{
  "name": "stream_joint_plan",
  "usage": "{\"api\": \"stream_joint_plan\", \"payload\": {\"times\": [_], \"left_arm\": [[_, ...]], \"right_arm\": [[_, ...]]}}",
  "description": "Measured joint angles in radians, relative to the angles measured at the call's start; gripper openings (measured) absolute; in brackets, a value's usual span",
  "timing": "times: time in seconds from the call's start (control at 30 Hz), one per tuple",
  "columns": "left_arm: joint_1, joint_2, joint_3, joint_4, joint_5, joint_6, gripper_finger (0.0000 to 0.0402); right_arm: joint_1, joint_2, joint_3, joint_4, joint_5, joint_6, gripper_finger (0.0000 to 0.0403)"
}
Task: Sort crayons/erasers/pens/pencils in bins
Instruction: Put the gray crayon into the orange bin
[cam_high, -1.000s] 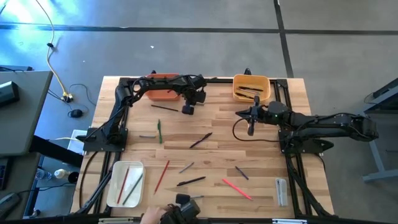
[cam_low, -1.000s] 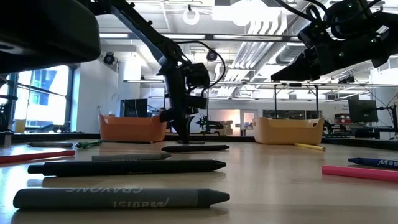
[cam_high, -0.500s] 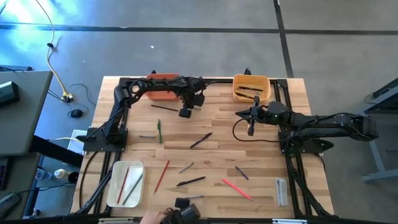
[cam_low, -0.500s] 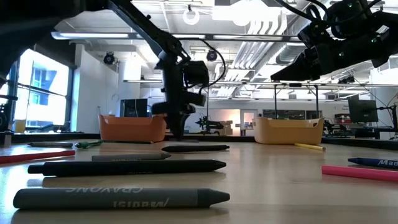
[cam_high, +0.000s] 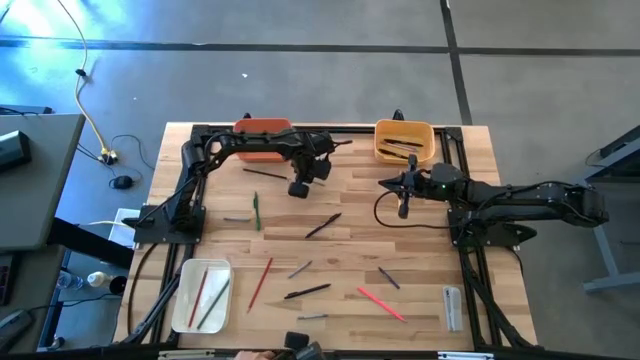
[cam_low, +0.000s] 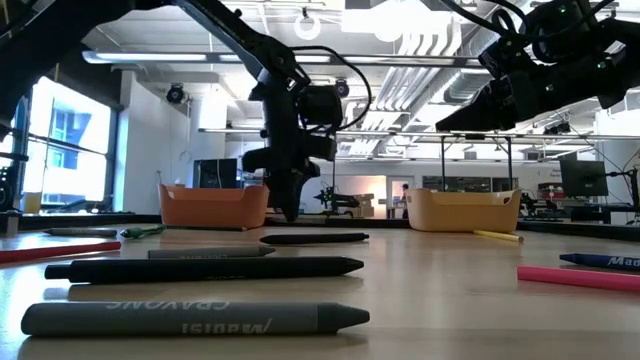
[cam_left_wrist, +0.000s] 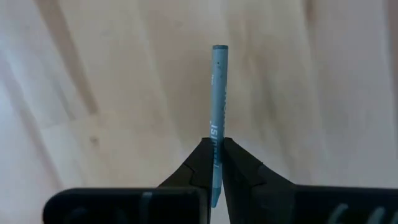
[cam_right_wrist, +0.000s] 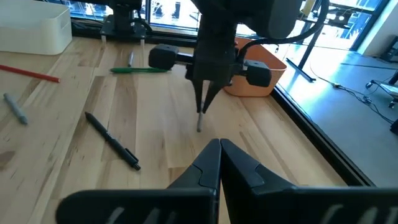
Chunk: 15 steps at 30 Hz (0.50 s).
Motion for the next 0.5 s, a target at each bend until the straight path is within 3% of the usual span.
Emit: {"api": "stream_joint_plan", "payload": {"times": [0.5], "left_arm": [[-0.001, -0.001, -0.061, 0.041, 0.005, -0.016, 0.0008]], "right_arm": [[0.000, 0.000, 0.000, -0.004, 0.000, 0.008, 0.0000]]}}
